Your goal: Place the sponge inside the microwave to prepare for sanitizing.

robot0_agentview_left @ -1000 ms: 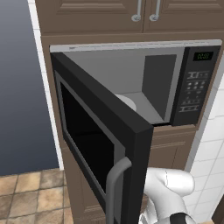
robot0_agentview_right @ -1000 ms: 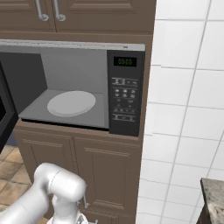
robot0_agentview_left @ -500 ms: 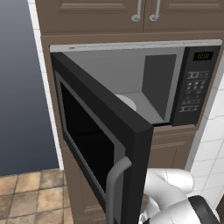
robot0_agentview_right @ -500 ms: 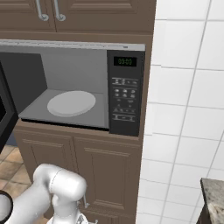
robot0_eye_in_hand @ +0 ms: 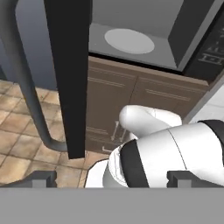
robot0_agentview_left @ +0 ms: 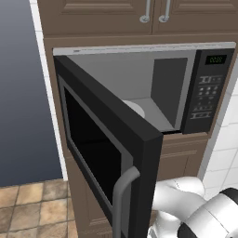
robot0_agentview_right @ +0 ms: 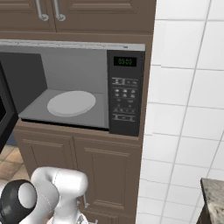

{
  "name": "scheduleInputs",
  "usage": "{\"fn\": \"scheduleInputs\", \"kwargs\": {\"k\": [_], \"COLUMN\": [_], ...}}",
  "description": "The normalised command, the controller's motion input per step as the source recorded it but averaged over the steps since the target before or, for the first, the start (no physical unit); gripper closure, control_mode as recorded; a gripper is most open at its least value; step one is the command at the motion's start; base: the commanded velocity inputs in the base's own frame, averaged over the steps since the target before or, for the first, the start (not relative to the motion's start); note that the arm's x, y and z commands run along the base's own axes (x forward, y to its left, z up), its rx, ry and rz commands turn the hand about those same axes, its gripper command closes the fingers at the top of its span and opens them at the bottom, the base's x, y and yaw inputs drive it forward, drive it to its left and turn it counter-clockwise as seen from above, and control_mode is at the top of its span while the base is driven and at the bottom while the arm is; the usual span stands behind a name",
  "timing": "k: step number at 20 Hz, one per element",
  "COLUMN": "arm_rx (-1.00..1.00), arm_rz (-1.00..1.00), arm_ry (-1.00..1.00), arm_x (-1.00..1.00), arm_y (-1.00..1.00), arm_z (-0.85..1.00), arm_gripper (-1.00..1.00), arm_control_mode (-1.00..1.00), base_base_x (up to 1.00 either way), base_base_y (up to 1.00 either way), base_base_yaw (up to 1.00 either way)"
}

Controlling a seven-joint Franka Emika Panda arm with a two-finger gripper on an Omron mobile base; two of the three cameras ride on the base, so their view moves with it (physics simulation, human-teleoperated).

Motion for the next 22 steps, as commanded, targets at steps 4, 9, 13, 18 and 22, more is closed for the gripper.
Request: {"fn": "scheduleInputs", "kwargs": {"k": [4,9,13,18,22], "arm_rx": [0.05,0.09,0.07,0.04,0.11], "arm_rz": [0.13,0.13,0.12,0.14,0.11], "arm_ry": [0.07,0.05,0.09,0.09,0.0], "arm_x": [0.17,0.24,0.31,0.32,0.36], "arm_y": [-0.83,-0.9,-0.93,-0.87,-0.61], "arm_z": [-0.03,0.0,0.0,0.0,0.0], "arm_gripper": [-1.0,-1.0,-1.0,-1.0,-1.0], "arm_control_mode": [-1.0,-1.0,-1.0,-1.0,-1.0], "base_base_x": [0.0,0.0,0.0,0.0,0.0], "base_base_y": [0.0,0.0,0.0,0.0,0.0], "base_base_yaw": [0.0,0.0,0.0,0.0,0.0]}}
